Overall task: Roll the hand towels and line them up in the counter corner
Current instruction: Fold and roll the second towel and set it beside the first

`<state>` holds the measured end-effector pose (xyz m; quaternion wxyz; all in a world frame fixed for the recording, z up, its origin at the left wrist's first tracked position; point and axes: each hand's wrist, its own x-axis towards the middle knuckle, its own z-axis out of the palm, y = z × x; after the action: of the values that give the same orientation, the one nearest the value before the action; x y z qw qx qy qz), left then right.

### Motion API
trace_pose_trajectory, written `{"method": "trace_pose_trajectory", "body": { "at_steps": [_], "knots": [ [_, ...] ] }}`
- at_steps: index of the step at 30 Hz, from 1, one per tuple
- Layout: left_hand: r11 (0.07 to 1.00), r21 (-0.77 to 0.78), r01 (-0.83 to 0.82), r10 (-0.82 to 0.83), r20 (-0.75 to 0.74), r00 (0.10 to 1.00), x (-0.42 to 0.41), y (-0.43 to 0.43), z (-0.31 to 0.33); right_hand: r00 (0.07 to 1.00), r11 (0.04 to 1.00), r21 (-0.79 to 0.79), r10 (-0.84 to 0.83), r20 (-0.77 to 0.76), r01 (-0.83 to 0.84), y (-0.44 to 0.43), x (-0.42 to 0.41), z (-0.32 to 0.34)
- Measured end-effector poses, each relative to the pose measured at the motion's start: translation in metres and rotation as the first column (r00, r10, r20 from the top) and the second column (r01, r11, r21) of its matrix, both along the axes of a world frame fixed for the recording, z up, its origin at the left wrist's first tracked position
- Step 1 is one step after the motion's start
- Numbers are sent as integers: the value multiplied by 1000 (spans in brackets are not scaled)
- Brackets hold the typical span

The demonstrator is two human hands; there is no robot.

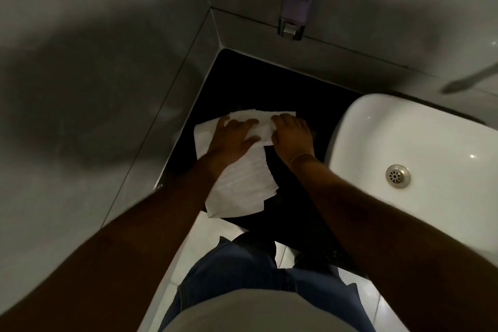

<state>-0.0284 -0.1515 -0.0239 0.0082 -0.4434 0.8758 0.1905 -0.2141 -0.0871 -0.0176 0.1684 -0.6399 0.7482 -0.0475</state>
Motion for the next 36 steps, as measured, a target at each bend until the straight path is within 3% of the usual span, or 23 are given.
{"method": "trace_pose_trajectory", "body": {
  "at_steps": [3, 7, 11, 13, 15, 17, 18, 20, 22, 26, 28, 30, 32, 33, 36],
  "knots": [
    [998, 13, -55, 55, 13, 998, -6, -26, -3, 993, 996, -27, 83, -84, -85, -2, -2, -5],
    [991, 8, -131, 130, 75, 989, -17, -50, -4, 981, 987, 92, 143, -132, -131, -14, -9, -14],
    [957, -62, -284, 284, -13, 959, -28, -46, -2, 981, 984, 150, 121, -154, -98, -41, -10, -18],
    [870, -51, -491, 472, -206, 857, -28, -26, 3, 984, 980, 174, 121, -130, -97, -54, -13, -20],
    [727, 111, -678, 650, -431, 626, -25, -1, 8, 984, 971, 214, 135, -119, -108, -65, -19, -21],
    [589, 382, -713, 799, -410, 441, -26, 20, 6, 992, 961, 260, 111, -54, -94, -69, -22, -21],
    [514, 525, -679, 858, -316, 405, -28, 26, 4, 996, 959, 271, 93, -16, -85, -68, -21, -21],
    [268, 802, -534, 940, -96, 327, -36, 35, -2, 997, 964, 258, 51, 66, -67, -57, -15, -22],
    [69, 926, -370, 971, 23, 237, -47, 39, 2, 979, 967, 252, -33, 202, -19, -40, -6, -17],
    [-26, 993, -114, 997, 34, 70, -54, 37, 22, 895, 968, 225, -192, 403, 107, 1, 16, 9],
    [-17, 998, -68, 995, 23, 97, -58, 39, 44, 827, 955, 231, -280, 488, 187, 28, 20, 28],
    [-24, 1000, 20, 998, 23, 63, -66, 49, 68, 731, 946, 240, -322, 601, 219, 52, 12, 47],
    [-53, 991, 124, 994, 65, -89, -71, 69, 82, 607, 925, 279, -380, 698, 258, 77, 2, 65],
    [-98, 975, 199, 993, 110, -50, -83, 82, 95, 566, 907, 289, -418, 711, 306, 92, -14, 80],
    [-131, 984, 122, 991, 125, 56, -74, 115, 109, 494, 881, 345, -468, 732, 324, 125, -18, 100]
  ]
}}
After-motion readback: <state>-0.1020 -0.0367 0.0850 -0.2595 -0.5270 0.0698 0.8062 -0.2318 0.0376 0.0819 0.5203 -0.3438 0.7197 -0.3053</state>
